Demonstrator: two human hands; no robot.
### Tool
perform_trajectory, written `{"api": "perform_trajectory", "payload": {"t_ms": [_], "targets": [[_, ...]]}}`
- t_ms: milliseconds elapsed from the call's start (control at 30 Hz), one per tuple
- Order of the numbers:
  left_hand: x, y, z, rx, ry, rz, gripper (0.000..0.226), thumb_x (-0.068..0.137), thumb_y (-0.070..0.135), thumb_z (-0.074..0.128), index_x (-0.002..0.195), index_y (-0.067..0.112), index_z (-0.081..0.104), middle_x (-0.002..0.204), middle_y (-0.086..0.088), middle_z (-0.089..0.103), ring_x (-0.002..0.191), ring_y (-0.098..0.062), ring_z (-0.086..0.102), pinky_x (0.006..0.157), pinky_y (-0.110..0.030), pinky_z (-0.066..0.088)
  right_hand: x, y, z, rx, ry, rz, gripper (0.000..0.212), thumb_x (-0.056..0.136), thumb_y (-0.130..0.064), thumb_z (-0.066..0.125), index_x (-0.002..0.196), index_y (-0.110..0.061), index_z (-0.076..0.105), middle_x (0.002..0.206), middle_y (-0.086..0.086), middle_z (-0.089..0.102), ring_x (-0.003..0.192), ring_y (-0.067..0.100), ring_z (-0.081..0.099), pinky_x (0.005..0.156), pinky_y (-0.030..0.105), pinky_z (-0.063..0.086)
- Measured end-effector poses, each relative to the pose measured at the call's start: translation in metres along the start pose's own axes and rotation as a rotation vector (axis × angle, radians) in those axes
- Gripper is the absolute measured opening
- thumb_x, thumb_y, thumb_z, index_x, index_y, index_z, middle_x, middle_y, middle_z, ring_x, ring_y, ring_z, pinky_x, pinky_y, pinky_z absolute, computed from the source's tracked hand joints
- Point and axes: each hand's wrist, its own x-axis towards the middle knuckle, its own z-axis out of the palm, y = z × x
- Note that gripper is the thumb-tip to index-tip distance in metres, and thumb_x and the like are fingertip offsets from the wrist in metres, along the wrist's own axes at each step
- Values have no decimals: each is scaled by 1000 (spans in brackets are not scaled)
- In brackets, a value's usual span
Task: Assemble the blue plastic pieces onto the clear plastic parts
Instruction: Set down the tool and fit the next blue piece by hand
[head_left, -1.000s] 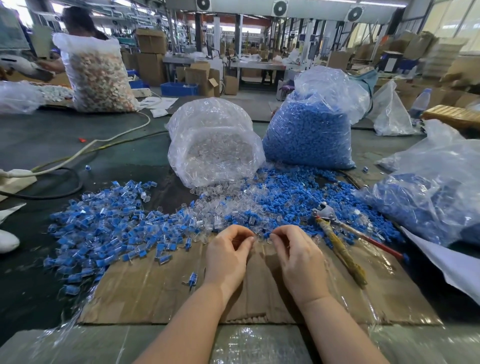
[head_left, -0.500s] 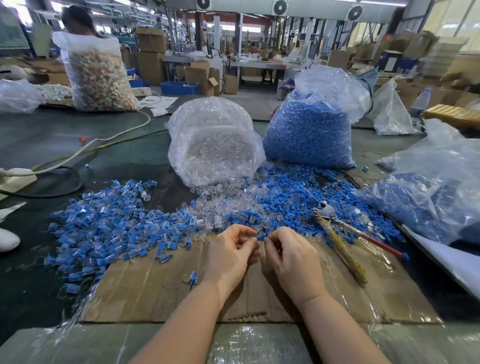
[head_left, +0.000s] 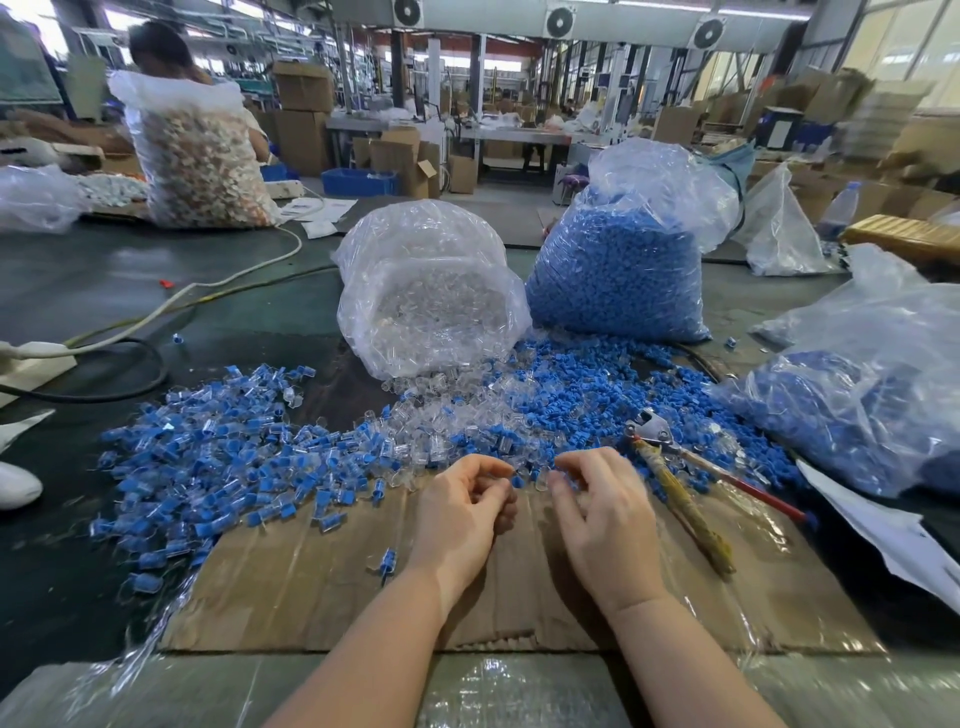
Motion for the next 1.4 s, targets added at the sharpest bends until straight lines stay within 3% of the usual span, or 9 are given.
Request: {"api": "perform_trajectory", "payload": {"t_ms": [167,300,400,533,633,733,867,1033,1400], "targets": [[-1,0,-2,3,-20,-6,21,92,0,51,94,17,64,73,-8,62,64,-11,59,60,-18,50,11,18,-15,-260,19,351,35,86,-22,62,119,-10,56,114,11,57,108,26,50,91,37,37],[-2,2,-2,6,-20,2,20,91,0,51,93,16,64,74,-8,63,63,-9,60,59,-17,50,20,39,-35,-575,-244,654,59,92,-47,43,141,-16,28,142,17,35,130,32,32,108,50,22],[-2,4,-3,6,-12,17,19,90,0,54,91,16,63,72,-8,64,61,-9,60,58,-18,51,22,48,-44,-614,-370,722,65,93,-54,35,145,-20,19,150,16,23,139,32,20,110,57,11],[-2,3,-4,21,-10,21,17,88,0,56,91,15,64,71,-8,64,61,-9,61,58,-18,51,19,36,-43,-394,-181,370,47,91,-31,55,135,-19,44,134,9,47,126,23,40,108,43,30],[-2,3,-3,19,-18,11,17,88,0,57,91,14,65,72,-9,65,62,-11,62,58,-19,52,18,12,-36,-31,-257,100,31,86,-16,62,118,-16,61,111,-3,61,107,12,53,98,31,43],[-2,4,-4,22,-35,21,18,87,-1,58,88,16,65,74,-7,67,61,-7,64,57,-16,51,19,-7,-27,87,-328,-55,23,84,-16,67,106,-20,68,94,-13,59,94,5,53,87,19,41],[-4,6,-6,36,-63,48,18,87,-2,57,90,14,65,83,-14,68,63,-2,64,57,-12,49,20,-15,-18,155,-398,-69,25,82,-20,68,105,-30,69,86,-16,59,86,2,52,80,17,41],[-5,7,-4,-17,-94,19,16,88,-4,55,93,7,65,87,-24,64,63,-6,63,59,-16,52,22,-16,-14,167,-363,-44,17,80,-15,70,96,-20,73,80,-16,58,82,7,55,80,25,46],[-4,7,-4,67,-56,51,17,87,0,58,87,16,64,77,-8,65,68,-12,60,66,-24,53,25,-15,-10,166,-379,-51,11,81,-15,70,91,-16,73,87,-6,66,86,9,56,81,22,44]]}}
